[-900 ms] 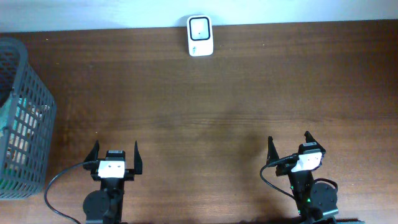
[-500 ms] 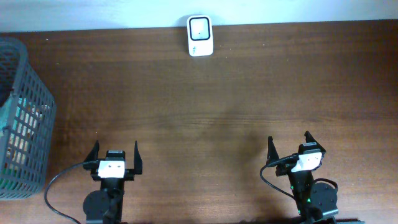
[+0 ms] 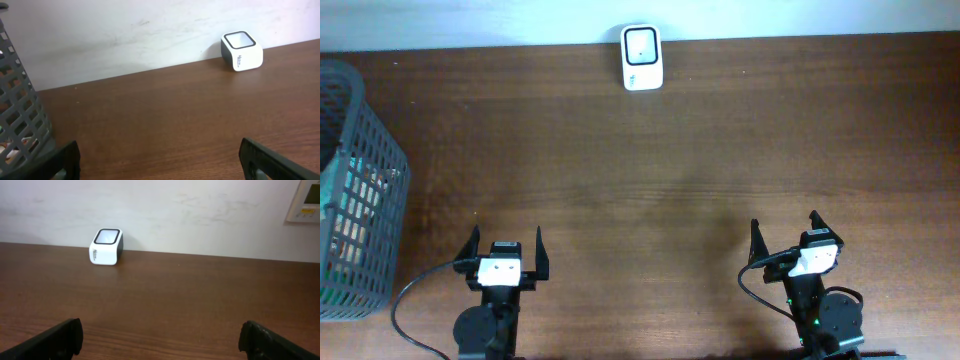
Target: Scan the item barcode
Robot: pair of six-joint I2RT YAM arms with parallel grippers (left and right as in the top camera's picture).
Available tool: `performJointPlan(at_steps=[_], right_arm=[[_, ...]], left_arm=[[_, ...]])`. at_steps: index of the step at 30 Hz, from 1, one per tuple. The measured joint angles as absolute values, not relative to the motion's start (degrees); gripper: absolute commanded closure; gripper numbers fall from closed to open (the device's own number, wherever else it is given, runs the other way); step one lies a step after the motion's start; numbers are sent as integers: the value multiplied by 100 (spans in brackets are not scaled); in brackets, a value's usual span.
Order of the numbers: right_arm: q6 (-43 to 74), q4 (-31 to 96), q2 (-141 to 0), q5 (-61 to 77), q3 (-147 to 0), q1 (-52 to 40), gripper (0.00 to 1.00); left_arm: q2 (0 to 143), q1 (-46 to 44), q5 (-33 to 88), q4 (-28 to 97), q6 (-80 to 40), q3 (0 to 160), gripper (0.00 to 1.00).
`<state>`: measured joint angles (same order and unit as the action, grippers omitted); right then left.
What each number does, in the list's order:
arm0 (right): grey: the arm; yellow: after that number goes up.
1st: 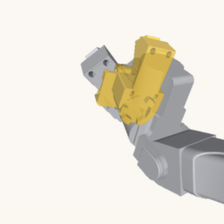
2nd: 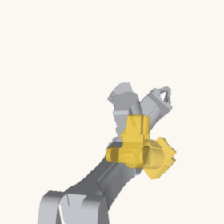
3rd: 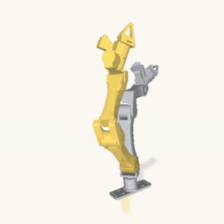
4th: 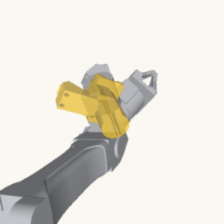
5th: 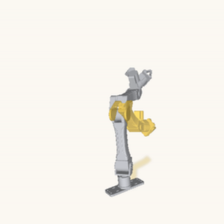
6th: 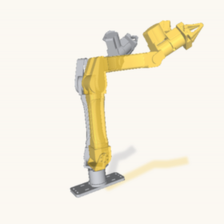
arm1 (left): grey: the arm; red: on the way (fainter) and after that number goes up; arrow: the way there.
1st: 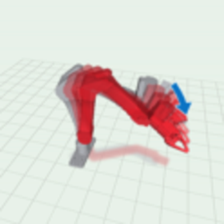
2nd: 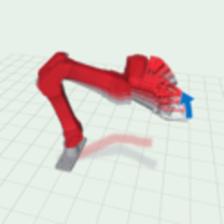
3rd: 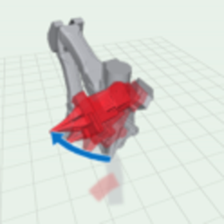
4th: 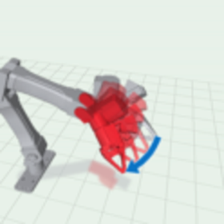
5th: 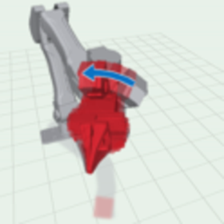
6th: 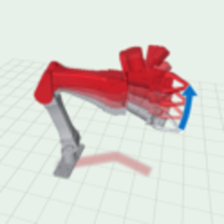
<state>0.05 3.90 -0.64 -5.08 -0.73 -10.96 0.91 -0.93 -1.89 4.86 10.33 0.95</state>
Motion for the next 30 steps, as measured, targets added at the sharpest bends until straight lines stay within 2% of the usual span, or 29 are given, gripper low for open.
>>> performJointPlan(at_steps=[15,30], right_arm=[[1,390,-64,-508,-73,-1096,2],[1,390,-64,-506,-73,-1096,2]], left_arm=[[91,-93,-198,473,1035,95,1],[91,-93,-757,366,1057,95,1]])
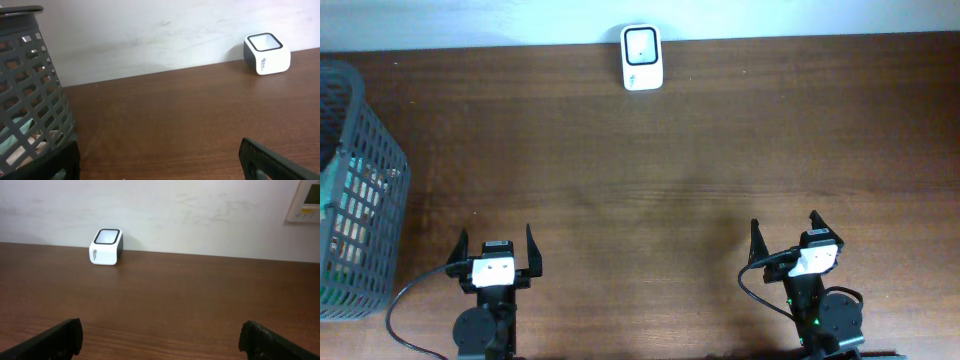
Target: Scan the item barcode
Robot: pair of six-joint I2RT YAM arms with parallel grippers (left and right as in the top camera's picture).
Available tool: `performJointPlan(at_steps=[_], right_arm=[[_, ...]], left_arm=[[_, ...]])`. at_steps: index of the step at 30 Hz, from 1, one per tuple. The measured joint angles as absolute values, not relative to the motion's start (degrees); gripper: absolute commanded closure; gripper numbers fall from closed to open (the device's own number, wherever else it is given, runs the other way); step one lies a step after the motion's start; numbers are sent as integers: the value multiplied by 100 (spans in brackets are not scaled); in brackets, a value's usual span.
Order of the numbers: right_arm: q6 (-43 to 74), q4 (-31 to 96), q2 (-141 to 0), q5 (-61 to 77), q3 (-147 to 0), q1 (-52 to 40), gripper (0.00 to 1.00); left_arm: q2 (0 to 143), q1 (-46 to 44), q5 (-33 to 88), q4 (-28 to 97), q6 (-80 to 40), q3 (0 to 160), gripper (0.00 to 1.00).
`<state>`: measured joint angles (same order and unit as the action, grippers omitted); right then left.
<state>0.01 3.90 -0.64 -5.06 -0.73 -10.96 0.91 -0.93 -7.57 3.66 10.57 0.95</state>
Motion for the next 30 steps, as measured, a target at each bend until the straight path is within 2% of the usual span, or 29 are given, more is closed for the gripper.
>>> performJointPlan(at_steps=[20,25,30], right_arm=[[5,390,-64,-508,-73,-1096,2],[8,390,-64,-508,-73,-1096,2],[5,388,-69,-508,-73,-1096,2]], left_arm=[[207,-93,-762,405,1046,231,1],[1313,-93,-790,408,1031,1015,1],[2934,-93,-819,445,1026,2552,1]])
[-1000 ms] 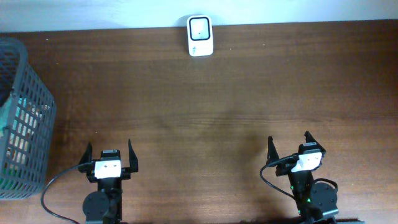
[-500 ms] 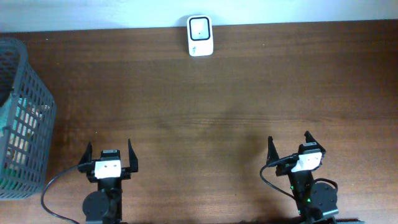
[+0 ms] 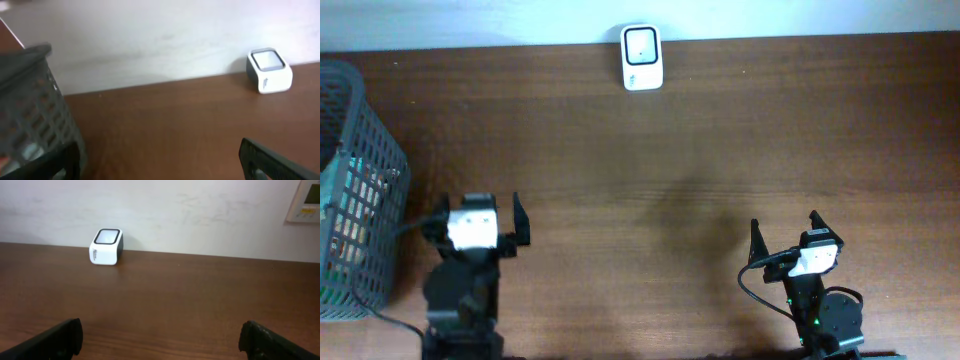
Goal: Scan the item barcode
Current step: 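Reach the left gripper into the basket and grasp the green-lidded jar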
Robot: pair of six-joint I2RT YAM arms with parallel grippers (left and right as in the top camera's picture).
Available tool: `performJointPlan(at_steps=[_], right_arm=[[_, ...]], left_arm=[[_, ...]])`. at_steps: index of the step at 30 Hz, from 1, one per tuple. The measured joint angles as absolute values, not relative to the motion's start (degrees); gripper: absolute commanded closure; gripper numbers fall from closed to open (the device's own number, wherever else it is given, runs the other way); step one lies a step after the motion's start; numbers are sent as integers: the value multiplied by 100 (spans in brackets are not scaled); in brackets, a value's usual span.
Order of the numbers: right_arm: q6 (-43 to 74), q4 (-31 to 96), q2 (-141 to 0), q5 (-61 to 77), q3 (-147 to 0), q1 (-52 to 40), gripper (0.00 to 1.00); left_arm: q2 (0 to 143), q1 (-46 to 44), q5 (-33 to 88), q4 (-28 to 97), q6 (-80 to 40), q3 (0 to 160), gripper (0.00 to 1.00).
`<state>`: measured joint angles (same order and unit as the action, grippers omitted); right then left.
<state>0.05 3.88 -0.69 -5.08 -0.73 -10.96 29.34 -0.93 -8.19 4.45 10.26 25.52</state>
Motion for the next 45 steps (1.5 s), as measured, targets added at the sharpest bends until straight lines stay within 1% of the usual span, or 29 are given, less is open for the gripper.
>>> performJointPlan(at_steps=[4,6,10,15,22,25,27,28,31,33,35,39,43,45], right_arm=[[5,390,-69,-506,-73,-1096,2],[3,390,-69,-506,-73,-1096,2],[5,390,-69,-506,-73,-1096,2],[5,390,-69,-508,-73,-1096,2],[5,390,-69,-506,-73,-1096,2],[3,390,-69,-508,-73,-1096,2],[3,390,-69,-508,-73,-1096,2],[3,392,-69,-506,-73,-1096,2],[3,390,-69,-506,-73,-1096,2],[5,390,-69,-506,-73,-1096,2],[3,390,-69,-506,-73,-1096,2],[5,390,-69,-508,-73,-1096,2],[5,390,-69,-508,-73,-1096,2],[5,390,-69,-508,-73,-1096,1]], left_arm=[[3929,-93,-843,1199,958,4130,1],[4375,-93,-843,2209,648,5118,1],[5011,-93,-753,3437,237,6226,1],[5352,-93,-314,3732,56,6484,1],[5601,-93,-279,3638,30,6563,1],[6106,-91,-652,4097,-5,7131,1],[6637,-30,-864,4628,-34,7911,0],[6871,60,-934,4899,-130,8311,1],[7345,694,-1048,5669,-558,9397,2],[7378,1129,-1074,5940,-742,9677,2],[7371,1833,-1114,6147,-871,9824,1],[7481,2934,-1068,6230,-996,9832,1],[7942,3994,-637,5793,-1033,9837,1],[8178,4294,-519,5743,-1035,9837,1]])
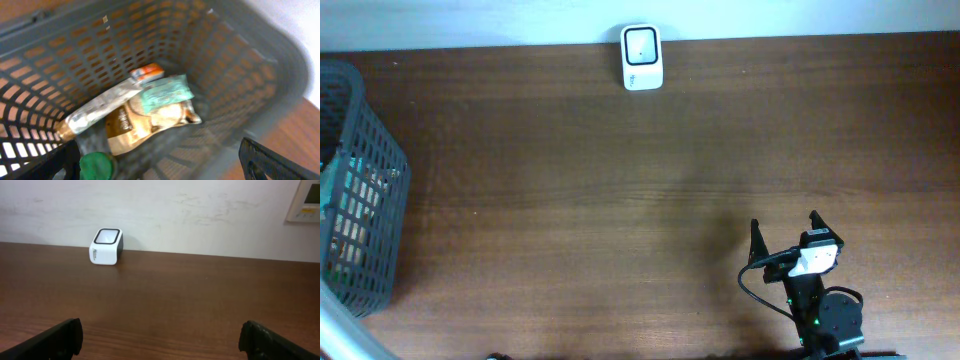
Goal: Scan the item barcode
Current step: 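Reach the left gripper into the basket and grasp the green-lidded jar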
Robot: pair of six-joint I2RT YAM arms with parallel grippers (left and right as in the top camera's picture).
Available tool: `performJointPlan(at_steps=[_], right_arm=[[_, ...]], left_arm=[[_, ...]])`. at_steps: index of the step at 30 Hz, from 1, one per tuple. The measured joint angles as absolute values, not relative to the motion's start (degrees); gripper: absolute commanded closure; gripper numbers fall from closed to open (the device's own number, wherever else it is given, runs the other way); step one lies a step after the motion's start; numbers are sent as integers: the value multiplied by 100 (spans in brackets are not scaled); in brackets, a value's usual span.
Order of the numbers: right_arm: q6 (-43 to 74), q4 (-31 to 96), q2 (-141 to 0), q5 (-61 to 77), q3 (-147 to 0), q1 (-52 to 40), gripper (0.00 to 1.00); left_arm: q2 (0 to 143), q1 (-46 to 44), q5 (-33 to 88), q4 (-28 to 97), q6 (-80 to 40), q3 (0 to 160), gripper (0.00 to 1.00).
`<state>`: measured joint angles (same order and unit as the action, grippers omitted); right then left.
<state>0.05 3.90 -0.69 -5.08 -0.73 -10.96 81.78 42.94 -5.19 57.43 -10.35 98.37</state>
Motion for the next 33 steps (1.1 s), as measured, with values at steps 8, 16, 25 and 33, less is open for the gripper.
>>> performJointPlan(at_steps=[8,16,25,33], right_arm=[[8,390,-69,-508,-73,-1096,2],[5,390,-69,-508,-73,-1096,2],[5,390,-69,-508,-73,-1096,2],[5,390,-69,-506,-73,-1096,2]], left_arm=[[9260,5017,-185,6528,-1144,9843,1],[10009,5599,-349,7074,-1315,9651,1],[10042,5590,-1011,6462,-1437,8816,1],[10641,5684,-1017,6211,-1372,8761,1]])
